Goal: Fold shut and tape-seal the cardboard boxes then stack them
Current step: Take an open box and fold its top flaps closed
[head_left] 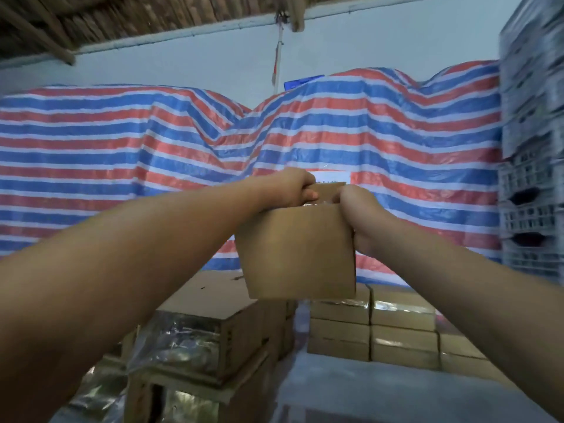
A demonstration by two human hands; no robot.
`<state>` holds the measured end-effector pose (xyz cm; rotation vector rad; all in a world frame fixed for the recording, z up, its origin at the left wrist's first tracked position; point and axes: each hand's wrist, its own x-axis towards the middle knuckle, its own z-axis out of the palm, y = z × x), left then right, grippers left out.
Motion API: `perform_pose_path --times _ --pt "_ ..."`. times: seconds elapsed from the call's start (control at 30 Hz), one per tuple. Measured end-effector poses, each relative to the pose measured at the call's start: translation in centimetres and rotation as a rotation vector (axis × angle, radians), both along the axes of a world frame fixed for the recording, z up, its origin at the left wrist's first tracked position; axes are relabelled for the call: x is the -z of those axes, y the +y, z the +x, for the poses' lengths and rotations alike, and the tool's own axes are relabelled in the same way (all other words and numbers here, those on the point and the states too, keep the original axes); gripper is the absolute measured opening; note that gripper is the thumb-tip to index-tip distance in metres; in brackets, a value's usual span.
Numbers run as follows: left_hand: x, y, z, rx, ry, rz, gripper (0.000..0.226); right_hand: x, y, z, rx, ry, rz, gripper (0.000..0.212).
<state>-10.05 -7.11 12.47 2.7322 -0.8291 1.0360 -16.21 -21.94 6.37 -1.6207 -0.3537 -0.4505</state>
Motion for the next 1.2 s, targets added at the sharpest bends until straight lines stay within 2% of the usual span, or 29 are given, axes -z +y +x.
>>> perform_pose_path --times 0.17,0.3,0.43,0.57,0.67,0.77,0.87,0.97,1.03,1.07,1.13,1.2 --pt "5.4 -6.0 -2.6 0.114 0.167 0.110 0.019 4.7 -6.5 -3.9 0.030 0.197 0.018 0.038" --pt "11.1 -8.4 -3.7 0.147 0.335 0.149 0.022 9.9 -9.5 -5.1 0.037 0.291 0.050 0.052" --pt "17.1 -10.0 -3.3 0.183 0.417 0.132 0.023 15.4 -10.4 -5.6 0.108 0.425 0.085 0.026" --pt "21.8 -12.5 -1.9 0.134 0.479 0.170 0.017 19.9 -11.8 -5.6 0.113 0.485 0.061 0.025" --pt "21.4 -12.8 -1.8 0.141 0.470 0.163 0.024 20.7 -12.3 -5.9 0.111 0.435 0.086 0.023" --pt "19.6 -10.7 -3.2 0.169 0.430 -0.039 0.028 20.7 -12.1 -6.1 0.115 0.404 0.094 0.022" --pt "19.0 -6.7 -5.2 0.230 0.378 -0.342 0.038 20.9 -12.0 -5.8 0.117 0.353 0.157 0.033" --pt "22.3 -3.5 -7.7 0.330 0.362 -0.902 0.035 21.9 -12.4 -5.5 0.056 0.281 0.291 0.053" --pt "26.0 -2.8 -8.9 0.408 0.498 -1.227 0.038 23.2 -12.5 -5.1 0.050 0.259 0.368 0.059" --pt "28.0 -3.0 -8.9 0.460 0.629 -1.292 0.041 23.9 -12.4 -4.8 0.057 0.265 0.389 0.062" --pt "30.7 -4.0 -8.1 0.478 0.857 -1.314 0.045 24.8 -12.2 -4.0 0.068 0.269 0.396 0.067" --pt "30.6 -5.0 -6.7 0.466 0.949 -1.346 0.043 24.5 -12.3 -3.1 0.067 0.265 0.388 0.065"
